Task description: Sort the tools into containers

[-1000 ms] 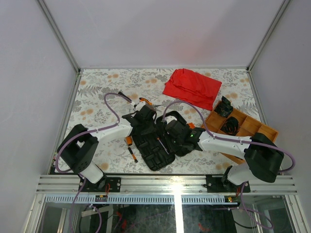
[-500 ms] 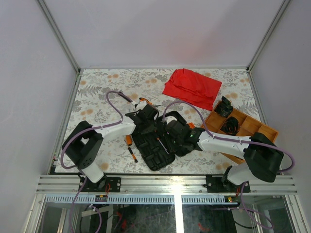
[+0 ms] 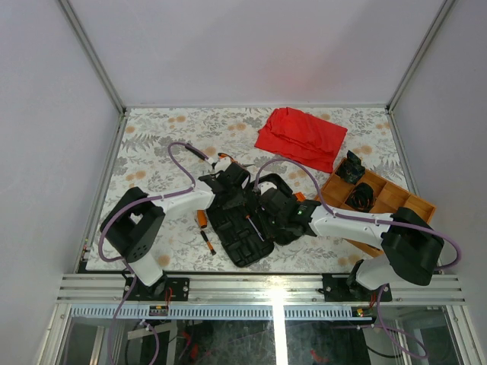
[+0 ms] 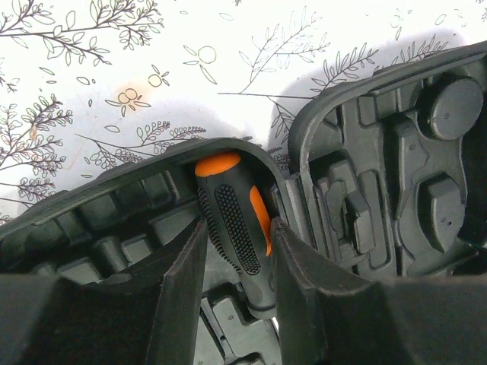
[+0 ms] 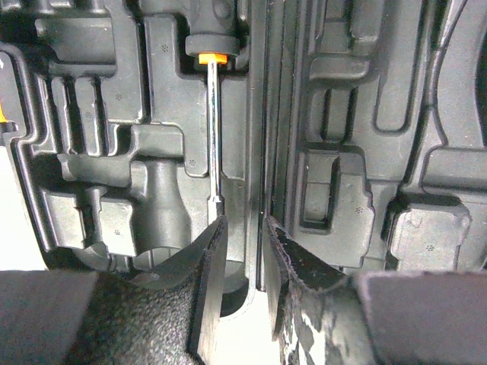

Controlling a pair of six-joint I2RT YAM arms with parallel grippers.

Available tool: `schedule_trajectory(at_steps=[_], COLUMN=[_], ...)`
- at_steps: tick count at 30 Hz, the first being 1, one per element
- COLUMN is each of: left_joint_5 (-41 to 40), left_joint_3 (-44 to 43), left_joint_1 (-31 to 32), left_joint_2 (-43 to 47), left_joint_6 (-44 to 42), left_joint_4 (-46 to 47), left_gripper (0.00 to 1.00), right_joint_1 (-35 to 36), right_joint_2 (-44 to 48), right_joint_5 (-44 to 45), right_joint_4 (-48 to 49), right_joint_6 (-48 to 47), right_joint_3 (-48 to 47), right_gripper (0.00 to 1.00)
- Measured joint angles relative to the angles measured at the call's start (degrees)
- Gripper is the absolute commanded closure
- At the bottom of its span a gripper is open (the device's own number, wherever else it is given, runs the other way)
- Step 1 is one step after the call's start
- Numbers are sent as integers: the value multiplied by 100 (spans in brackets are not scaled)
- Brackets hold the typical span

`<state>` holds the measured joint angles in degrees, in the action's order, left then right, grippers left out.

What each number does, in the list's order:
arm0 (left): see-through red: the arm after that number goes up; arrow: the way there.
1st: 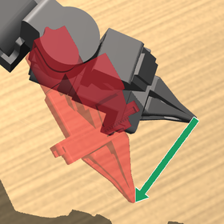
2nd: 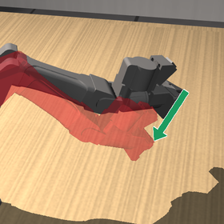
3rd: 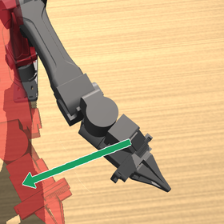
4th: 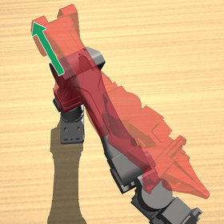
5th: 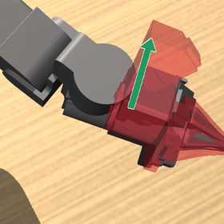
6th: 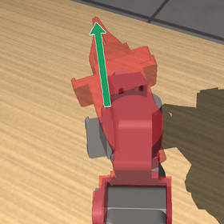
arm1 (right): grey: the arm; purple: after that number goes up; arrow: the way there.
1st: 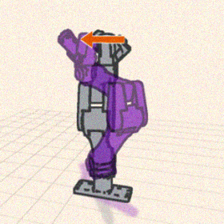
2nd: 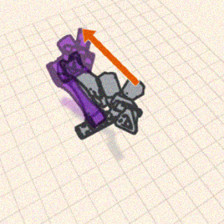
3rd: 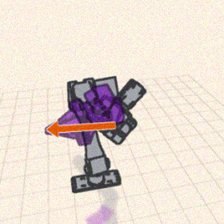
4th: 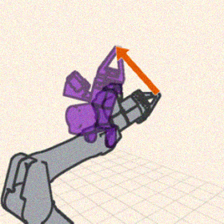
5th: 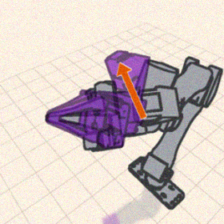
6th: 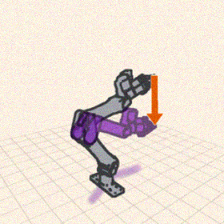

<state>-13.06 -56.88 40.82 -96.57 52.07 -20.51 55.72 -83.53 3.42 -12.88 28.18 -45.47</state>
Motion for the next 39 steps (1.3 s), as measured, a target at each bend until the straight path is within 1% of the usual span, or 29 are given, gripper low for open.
schedule_trajectory(at_steps=[3,10,25,31,35,39], left_joint_5=[-2,-7,-31,-28,-28,-28], left_joint_3=[0,-2,-26,-26,-26,-26], left_joint_1=[0,0,0,-2,-2,0], left_joint_2=[0,-4,-22,-22,-22,-22], left_joint_6=[11,13,11,11,11,11], left_joint_4=[2,17,22,24,26,28], left_gripper=[78,81,84,85,85,85], right_joint_1=[0,-2,-2,-2,-2,2], right_joint_2=[2,15,-129,192,363,186], right_joint_5=[-4,-166,-352,-295,-308,-310], right_joint_4=[4,68,98,151,256,291], right_joint_6=[-26,-146,-254,-214,-157,-87], right_joint_3=[0,0,-74,-72,-74,-74], right_gripper=[68,69,76,78,84,94])
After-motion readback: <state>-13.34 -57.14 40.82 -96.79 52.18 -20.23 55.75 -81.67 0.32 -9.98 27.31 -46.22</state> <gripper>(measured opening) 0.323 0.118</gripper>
